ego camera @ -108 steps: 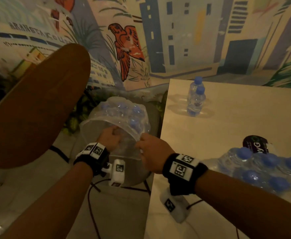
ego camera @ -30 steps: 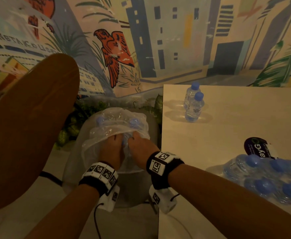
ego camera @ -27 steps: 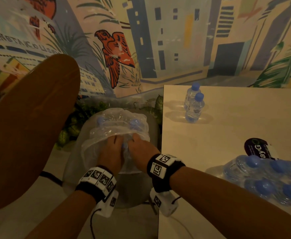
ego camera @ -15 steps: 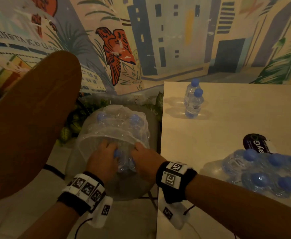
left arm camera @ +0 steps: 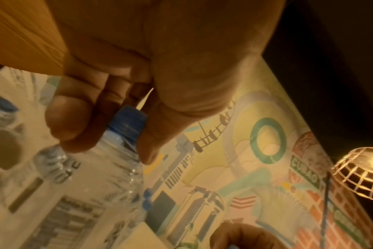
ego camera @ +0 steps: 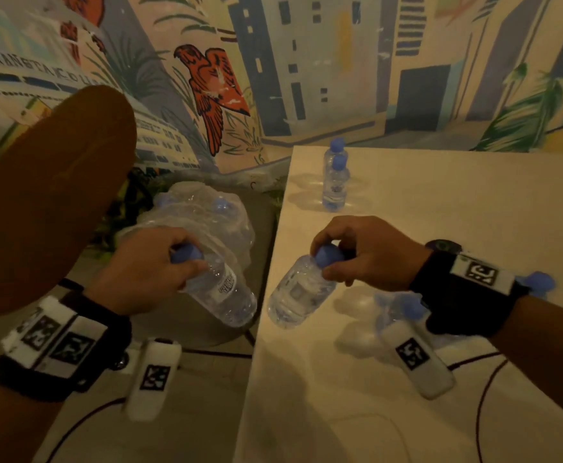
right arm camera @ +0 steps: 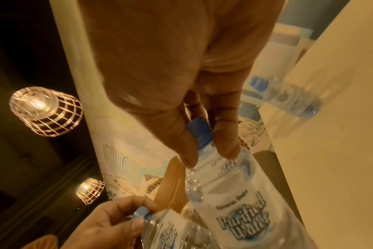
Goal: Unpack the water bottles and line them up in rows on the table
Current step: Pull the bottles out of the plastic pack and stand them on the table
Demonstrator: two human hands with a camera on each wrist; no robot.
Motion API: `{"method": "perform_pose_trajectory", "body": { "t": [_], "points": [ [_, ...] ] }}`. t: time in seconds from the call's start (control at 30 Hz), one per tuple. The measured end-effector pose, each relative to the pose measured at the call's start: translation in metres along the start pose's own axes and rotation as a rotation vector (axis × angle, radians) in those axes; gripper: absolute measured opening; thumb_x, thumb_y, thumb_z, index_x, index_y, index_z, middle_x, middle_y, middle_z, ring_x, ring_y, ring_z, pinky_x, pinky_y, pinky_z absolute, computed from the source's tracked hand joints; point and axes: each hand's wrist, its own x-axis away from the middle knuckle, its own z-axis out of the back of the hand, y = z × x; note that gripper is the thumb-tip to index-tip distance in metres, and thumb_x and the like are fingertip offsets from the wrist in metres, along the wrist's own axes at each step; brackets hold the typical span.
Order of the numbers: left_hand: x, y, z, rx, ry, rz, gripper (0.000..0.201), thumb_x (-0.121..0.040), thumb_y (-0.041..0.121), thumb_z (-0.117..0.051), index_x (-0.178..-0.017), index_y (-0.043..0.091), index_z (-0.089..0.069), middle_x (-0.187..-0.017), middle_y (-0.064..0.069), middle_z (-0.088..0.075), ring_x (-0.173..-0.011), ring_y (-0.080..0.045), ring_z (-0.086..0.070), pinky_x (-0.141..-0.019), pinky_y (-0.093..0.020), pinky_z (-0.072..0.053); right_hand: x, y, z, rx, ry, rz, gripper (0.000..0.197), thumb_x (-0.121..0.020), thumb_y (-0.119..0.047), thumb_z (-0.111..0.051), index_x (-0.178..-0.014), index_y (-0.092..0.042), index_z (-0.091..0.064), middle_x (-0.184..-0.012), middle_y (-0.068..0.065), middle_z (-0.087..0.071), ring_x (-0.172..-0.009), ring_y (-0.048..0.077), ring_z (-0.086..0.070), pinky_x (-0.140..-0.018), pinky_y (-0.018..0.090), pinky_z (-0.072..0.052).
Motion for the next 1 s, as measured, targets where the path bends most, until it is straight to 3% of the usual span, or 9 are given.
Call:
{"method": "perform_pose_trajectory", "body": {
  "t": [0.13, 0.27, 0.43, 0.5, 0.6, 0.7, 0.8, 0.9, 1.0],
  "points": [
    [0.018, 0.079, -0.003, 0.089, -0.031, -0.071, 0.015, -0.079, 0.017, -0.072, -0.092, 0.020, -0.066, -0.078, 0.002, -0.067, -0.056, -0.017, -0.066, -0.047, -0.013, -0.053, 0.066, 0.022, 0.059, -0.005, 0.064, 0.023, 0.026, -0.072, -0.006, -0.078, -0.096, -0.012, -0.069, -0.093, 0.000, -0.063, -0.061, 0.020, -0.065, -0.057, 0.034, -0.059],
    [0.023, 0.154, -0.019, 0.158, -0.070, -0.198, 0.019, -0.075, 0.014, -0.075, -0.089, 0.025, -0.068, -0.074, -0.001, -0.071, -0.054, -0.014, -0.069, -0.055, -0.033, -0.060, 0.132, 0.050, 0.112, -0.007, 0.083, -0.019, 0.026, -0.071, -0.005, -0.079, -0.094, -0.010, -0.069, -0.090, -0.005, -0.063, -0.056, 0.016, -0.065, -0.056, 0.033, -0.058],
    [0.024, 0.245, -0.053, 0.332, -0.202, -0.307, 0.021, -0.070, 0.027, -0.071, -0.088, 0.017, -0.069, -0.068, -0.013, -0.072, -0.047, -0.016, -0.063, -0.050, -0.023, -0.055, 0.209, 0.088, 0.157, 0.016, 0.184, -0.154, 0.024, -0.070, -0.011, -0.080, -0.092, -0.010, -0.069, -0.070, -0.011, -0.066, -0.049, 0.018, -0.064, -0.045, 0.027, -0.053],
    [0.022, 0.278, -0.067, 0.329, -0.265, -0.367, 0.032, -0.065, 0.036, -0.069, -0.089, 0.016, -0.069, -0.064, -0.005, -0.071, -0.046, -0.014, -0.062, -0.051, -0.021, -0.054, 0.236, 0.102, 0.167, 0.057, 0.224, -0.232, 0.021, -0.070, -0.014, -0.080, -0.088, -0.012, -0.068, -0.063, -0.016, -0.068, -0.043, 0.012, -0.062, -0.043, 0.025, -0.052],
    [0.018, 0.318, -0.090, 0.257, -0.325, -0.464, 0.029, -0.068, 0.034, -0.072, -0.091, 0.017, -0.069, -0.065, 0.010, -0.071, -0.048, -0.011, -0.063, -0.052, -0.021, -0.055, 0.268, 0.125, 0.174, 0.098, 0.288, -0.334, 0.023, -0.069, -0.017, -0.081, -0.087, -0.011, -0.068, -0.071, -0.006, -0.069, -0.044, 0.015, -0.063, -0.043, 0.029, -0.055],
    [0.014, 0.347, -0.119, 0.186, -0.332, -0.547, 0.021, -0.074, 0.023, -0.077, -0.093, 0.019, -0.071, -0.068, 0.024, -0.067, -0.056, -0.006, -0.065, -0.057, -0.017, -0.054, 0.291, 0.151, 0.172, 0.108, 0.328, -0.436, 0.024, -0.068, -0.017, -0.081, -0.087, -0.011, -0.068, -0.080, -0.001, -0.067, -0.045, 0.014, -0.062, -0.042, 0.025, -0.053],
    [0.011, 0.365, -0.156, 0.069, -0.326, -0.596, 0.026, -0.074, 0.027, -0.078, -0.099, 0.022, -0.071, -0.086, 0.015, -0.063, -0.070, -0.003, -0.056, -0.070, -0.019, -0.046, 0.297, 0.171, 0.158, 0.134, 0.325, -0.502, 0.025, -0.068, -0.017, -0.081, -0.089, -0.013, -0.067, -0.088, 0.001, -0.064, -0.053, 0.007, -0.056, -0.044, 0.016, -0.046],
    [0.006, 0.372, -0.200, -0.045, -0.365, -0.564, 0.032, -0.077, 0.025, -0.075, -0.108, 0.019, -0.068, -0.108, -0.002, -0.063, -0.095, -0.018, -0.059, -0.086, -0.030, -0.047, 0.291, 0.184, 0.141, 0.182, 0.295, -0.515, 0.028, -0.069, -0.017, -0.080, -0.094, -0.010, -0.070, -0.097, 0.008, -0.063, -0.069, 0.014, -0.054, -0.064, 0.026, -0.044],
    [-0.003, 0.368, -0.238, -0.146, -0.436, -0.521, 0.033, -0.082, 0.020, -0.070, -0.114, 0.015, -0.066, -0.117, -0.006, -0.064, -0.107, -0.024, -0.059, -0.089, -0.032, -0.045, 0.283, 0.192, 0.125, 0.165, 0.280, -0.551, 0.027, -0.071, -0.016, -0.077, -0.096, -0.008, -0.070, -0.100, 0.010, -0.061, -0.086, 0.023, -0.056, -0.075, 0.033, -0.047]
  ]
}}
